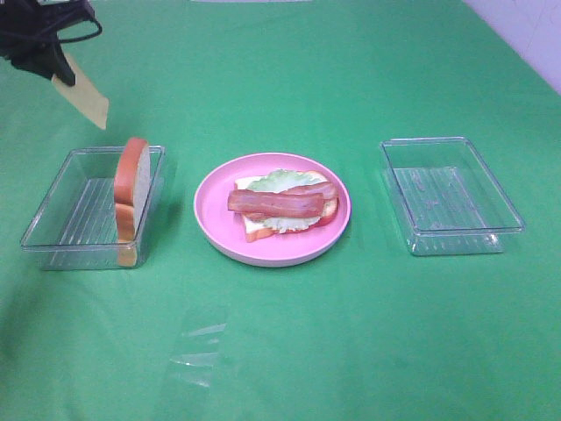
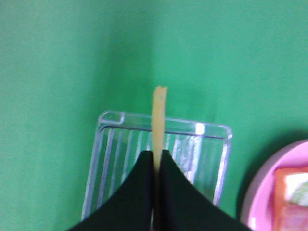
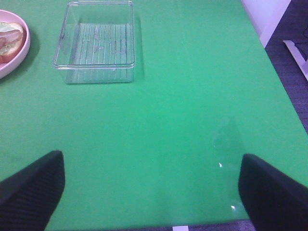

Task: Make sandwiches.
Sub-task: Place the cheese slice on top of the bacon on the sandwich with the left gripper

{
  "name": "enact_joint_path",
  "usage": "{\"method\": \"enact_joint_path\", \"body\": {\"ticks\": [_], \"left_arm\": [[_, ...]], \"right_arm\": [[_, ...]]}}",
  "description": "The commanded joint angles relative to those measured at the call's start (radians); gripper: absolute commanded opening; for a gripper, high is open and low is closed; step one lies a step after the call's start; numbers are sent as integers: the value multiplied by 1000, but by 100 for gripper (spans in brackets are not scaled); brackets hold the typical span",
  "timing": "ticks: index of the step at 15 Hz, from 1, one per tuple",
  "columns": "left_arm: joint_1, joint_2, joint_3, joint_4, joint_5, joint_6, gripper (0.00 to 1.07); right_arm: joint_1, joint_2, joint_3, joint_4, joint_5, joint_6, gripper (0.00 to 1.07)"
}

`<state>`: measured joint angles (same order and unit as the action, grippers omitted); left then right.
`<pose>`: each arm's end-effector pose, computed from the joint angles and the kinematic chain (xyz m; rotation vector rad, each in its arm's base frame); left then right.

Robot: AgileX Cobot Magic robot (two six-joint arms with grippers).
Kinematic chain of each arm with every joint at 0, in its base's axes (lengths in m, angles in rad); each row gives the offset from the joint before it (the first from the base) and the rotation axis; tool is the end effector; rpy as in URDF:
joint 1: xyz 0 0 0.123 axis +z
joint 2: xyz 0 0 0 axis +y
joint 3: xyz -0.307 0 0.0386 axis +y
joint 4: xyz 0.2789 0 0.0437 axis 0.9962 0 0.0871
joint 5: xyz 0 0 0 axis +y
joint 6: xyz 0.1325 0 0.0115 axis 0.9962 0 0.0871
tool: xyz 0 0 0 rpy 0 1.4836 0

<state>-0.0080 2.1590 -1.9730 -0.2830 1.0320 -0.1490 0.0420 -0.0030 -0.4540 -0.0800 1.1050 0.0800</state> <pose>0.5414 -0.0362 0.2325 -0.3127 2.6783 -0.4195 0.0366 -0.0080 0.2525 0.0443 2.1284 -0.0254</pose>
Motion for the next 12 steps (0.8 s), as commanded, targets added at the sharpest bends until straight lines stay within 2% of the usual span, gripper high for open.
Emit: {"method": "enact_joint_path", "body": {"ticks": [1,3,6,8,12], "left_arm": [[-23,-29,-48,-66,9,21,0],[-64,-31,-86,-92,2,21,0],[-156,-29,-91,-138,-58,23,0],[-241,-18,-90,-195,-109,27,0],[-358,31,-90,-290,-118,73,0]], "right_arm": [[-4,-27,4,0,-4,-8,95],[-4,-27,4,0,-4,-8,95],[-4,-27,4,0,-4,-8,95],[-4,-27,4,0,-4,-8,95],[-4,-27,4,0,-4,-8,95]]}}
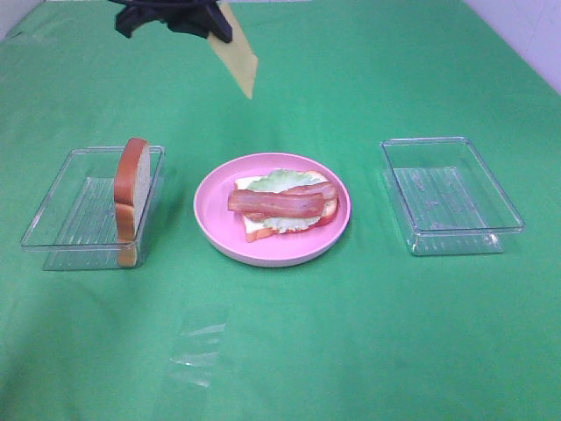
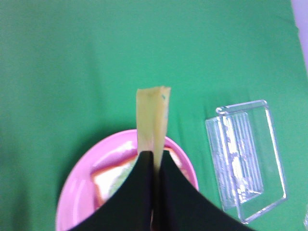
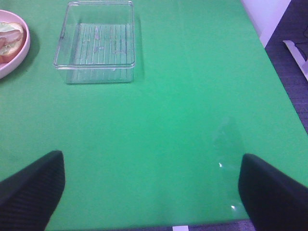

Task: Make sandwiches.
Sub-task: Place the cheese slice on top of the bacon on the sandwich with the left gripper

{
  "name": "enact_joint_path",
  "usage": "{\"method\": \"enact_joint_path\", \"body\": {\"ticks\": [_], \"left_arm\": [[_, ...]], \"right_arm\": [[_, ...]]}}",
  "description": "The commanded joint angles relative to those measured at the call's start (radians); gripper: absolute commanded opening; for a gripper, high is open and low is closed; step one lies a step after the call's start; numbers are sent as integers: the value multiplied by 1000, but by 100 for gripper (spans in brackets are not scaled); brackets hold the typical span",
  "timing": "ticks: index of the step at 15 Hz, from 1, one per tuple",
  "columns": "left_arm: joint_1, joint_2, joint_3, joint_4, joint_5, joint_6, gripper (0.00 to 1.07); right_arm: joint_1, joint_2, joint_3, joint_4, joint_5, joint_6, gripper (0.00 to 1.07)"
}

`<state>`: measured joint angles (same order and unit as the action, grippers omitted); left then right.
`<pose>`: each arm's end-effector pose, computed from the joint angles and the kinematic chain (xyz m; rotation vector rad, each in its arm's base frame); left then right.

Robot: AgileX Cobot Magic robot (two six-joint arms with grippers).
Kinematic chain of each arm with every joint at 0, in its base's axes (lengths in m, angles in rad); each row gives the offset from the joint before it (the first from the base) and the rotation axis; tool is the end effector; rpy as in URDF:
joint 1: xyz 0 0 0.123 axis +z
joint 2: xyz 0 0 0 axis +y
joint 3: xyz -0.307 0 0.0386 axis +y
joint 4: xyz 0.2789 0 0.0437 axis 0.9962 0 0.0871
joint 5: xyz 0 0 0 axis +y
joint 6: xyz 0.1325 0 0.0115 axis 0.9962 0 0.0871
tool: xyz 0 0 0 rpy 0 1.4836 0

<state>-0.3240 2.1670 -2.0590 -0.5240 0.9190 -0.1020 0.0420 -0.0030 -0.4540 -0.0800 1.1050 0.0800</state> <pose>0.5188 -0.2300 0.2755 0.0459 2.5218 -0.8269 0.0366 -0.0080 0.2525 0.0443 2.1284 -0.0254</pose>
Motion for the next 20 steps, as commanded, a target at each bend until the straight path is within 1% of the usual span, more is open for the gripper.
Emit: {"method": "enact_joint_path", "body": {"ticks": [1,2,3,5,7,10,11,14,15,18,19,20], "left_arm": [[-74,41,-4,-76,4,45,0],[-113,69,-4,-104,28,68,0],[-134,86,-4,-114,48,83,0],[-166,128,-4,-142,79,90,0],[-171,154,-4,-147,90,90,0],[-173,202,-4,-90,113,84,0],[-173,217,-4,-31,117,76,0],[-173,241,-4,41,124,74,0],[-173,246,-4,56,123,74,0],[-173,246,-4,56,113,79,0],[-173,246,-4,81,113,81,1],[-173,245,-4,104,113,81,8]], "right_arm": [[-4,-27,4,0,-4,-8,95],[-4,-27,4,0,-4,-8,95],[-4,-27,4,0,-4,-8,95],[-4,-27,4,0,-4,-8,95],[-4,-27,4,0,-4,-8,95],[-4,-27,4,0,-4,-8,95],[-4,-27,4,0,-4,-8,95],[-4,-27,4,0,-4,-8,95],[-4,-27,4,0,-4,-8,95],[-4,-27,4,0,-4,-8,95],[-4,-27,4,0,-4,-8,95],[-4,-27,4,0,-4,-8,95]]}}
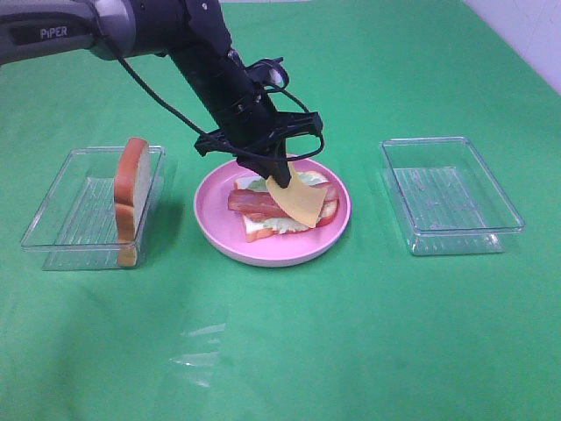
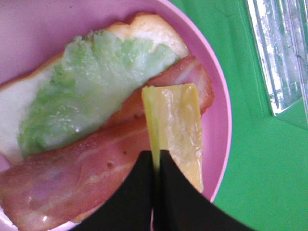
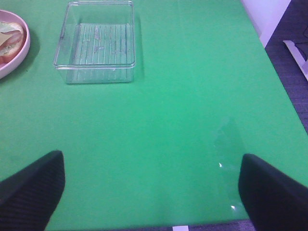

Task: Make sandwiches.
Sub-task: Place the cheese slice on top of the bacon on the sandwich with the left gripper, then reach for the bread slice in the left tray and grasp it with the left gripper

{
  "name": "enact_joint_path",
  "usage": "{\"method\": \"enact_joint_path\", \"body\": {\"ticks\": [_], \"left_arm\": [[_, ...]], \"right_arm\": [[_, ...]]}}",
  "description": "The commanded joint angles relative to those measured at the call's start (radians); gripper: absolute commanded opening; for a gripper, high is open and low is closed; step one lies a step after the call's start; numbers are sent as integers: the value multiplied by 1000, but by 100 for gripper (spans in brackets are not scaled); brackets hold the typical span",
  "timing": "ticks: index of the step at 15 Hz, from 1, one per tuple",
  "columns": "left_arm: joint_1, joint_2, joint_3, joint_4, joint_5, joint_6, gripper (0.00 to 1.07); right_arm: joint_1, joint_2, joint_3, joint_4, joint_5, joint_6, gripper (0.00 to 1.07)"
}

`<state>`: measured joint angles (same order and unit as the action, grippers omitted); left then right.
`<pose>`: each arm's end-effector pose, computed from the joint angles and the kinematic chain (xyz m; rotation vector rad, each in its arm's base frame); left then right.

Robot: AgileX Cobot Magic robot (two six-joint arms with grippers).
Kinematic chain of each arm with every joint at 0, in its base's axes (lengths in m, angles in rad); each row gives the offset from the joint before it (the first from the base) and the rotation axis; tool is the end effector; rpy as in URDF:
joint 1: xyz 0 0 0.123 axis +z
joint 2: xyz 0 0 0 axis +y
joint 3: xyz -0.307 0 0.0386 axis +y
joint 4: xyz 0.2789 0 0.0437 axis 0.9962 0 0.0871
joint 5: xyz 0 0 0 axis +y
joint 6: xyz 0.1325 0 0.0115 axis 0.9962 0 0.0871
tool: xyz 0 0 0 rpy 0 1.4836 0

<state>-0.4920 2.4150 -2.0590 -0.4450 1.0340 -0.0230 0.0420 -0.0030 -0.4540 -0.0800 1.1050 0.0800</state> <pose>0.4790 -0.3126 0.1243 0.4216 2.8818 -0.6888 0.0366 -0.0080 0.2525 0.0443 2.1284 -0.0254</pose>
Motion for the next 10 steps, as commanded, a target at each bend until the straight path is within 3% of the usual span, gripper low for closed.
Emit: {"method": "enact_joint_path", "body": {"ticks": [1,2,4,5,8,10], "left_arm": [[-5,-6,-4,34,-2,2,15],[-5,-7,-6,39,-4,2,31],[-4,-9,-42,43,10,0,79],[-4,-9,-75,44,17,0,98],[-4,-9,-225,61,83,-5,102],[-4,-9,-304,123,153,-52,102]], "right_arm": [[-4,-27,4,0,-4,-8,95],[-4,-27,4,0,-4,-8,95],[-4,-27,4,0,-4,-8,95],[-4,-27,4,0,-4,-8,95],[-4,-27,4,0,-4,-8,95],[-4,-27,4,0,-4,-8,95]]}}
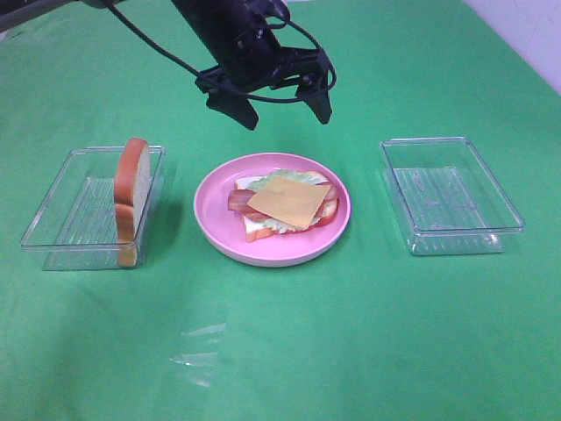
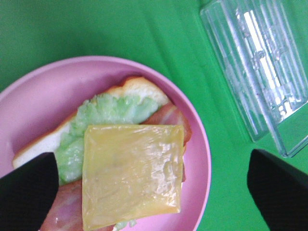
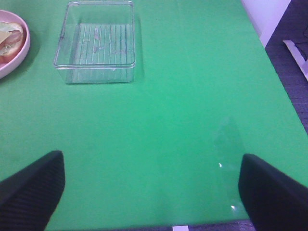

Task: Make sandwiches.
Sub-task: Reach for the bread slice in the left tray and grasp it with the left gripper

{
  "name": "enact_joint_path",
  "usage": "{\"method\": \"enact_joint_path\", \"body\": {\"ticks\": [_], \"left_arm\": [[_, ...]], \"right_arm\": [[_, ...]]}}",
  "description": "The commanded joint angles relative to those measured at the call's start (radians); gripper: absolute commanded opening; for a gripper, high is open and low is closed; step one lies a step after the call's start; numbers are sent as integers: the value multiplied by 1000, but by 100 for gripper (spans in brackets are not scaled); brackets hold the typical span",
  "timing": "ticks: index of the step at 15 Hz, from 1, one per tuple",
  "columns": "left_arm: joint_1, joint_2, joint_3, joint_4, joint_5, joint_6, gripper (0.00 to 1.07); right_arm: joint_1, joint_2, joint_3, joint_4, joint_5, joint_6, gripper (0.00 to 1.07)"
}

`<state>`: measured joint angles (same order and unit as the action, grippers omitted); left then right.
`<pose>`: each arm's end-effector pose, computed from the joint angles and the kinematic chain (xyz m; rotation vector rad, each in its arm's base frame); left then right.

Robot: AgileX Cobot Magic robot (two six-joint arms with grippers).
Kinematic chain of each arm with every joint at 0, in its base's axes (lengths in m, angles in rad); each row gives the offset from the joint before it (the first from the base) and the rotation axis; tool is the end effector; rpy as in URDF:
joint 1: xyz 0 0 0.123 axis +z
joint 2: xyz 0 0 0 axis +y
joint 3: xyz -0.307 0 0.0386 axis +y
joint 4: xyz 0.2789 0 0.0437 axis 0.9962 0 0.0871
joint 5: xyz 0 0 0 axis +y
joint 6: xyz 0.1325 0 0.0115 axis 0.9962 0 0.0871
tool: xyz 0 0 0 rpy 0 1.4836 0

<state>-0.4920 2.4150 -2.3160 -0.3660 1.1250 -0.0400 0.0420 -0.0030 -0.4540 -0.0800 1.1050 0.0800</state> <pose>0.5023 -0.3179 0.2013 0.5005 2.7036 -0.6484 0.0366 -0.0080 0.2525 0.0443 2.1284 -0.0254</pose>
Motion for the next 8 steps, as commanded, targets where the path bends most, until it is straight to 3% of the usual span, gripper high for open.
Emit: {"method": "enact_joint_path", "body": {"ticks": [1,4,8], "left_arm": [[-4,-9,-90,118,123,-71,102],[13,-47,-104,263,192,-155,102],[96,-179,-15,280,192,-186,102]], "right_arm": [[-4,-27,4,0,-4,-8,95],[-4,-27,4,0,-4,-8,95],[-4,-27,4,0,-4,-8,95]]}}
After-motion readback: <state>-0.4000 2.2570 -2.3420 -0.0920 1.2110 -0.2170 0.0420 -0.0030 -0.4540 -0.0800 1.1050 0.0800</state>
